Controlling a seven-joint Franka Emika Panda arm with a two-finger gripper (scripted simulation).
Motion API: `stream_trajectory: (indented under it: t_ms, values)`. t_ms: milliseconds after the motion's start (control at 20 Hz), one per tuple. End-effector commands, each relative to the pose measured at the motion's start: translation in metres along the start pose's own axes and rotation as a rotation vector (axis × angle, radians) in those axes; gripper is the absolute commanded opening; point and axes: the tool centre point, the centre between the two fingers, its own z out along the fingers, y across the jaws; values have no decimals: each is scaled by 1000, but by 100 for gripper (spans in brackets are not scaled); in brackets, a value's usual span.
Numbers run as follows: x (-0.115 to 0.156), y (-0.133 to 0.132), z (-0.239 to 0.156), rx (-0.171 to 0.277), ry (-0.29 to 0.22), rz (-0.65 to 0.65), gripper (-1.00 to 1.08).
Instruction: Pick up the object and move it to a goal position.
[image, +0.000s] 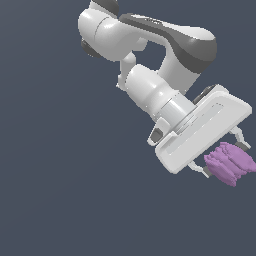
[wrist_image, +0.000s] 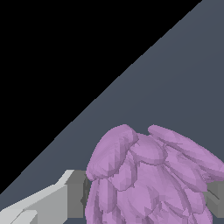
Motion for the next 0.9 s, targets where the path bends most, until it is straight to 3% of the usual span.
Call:
stream_trajectory:
  t_ms: [0,850]
  values:
    - [9,-12,-4,31,36,2,-100]
    - [54,-92,-43,247,263,18,-100]
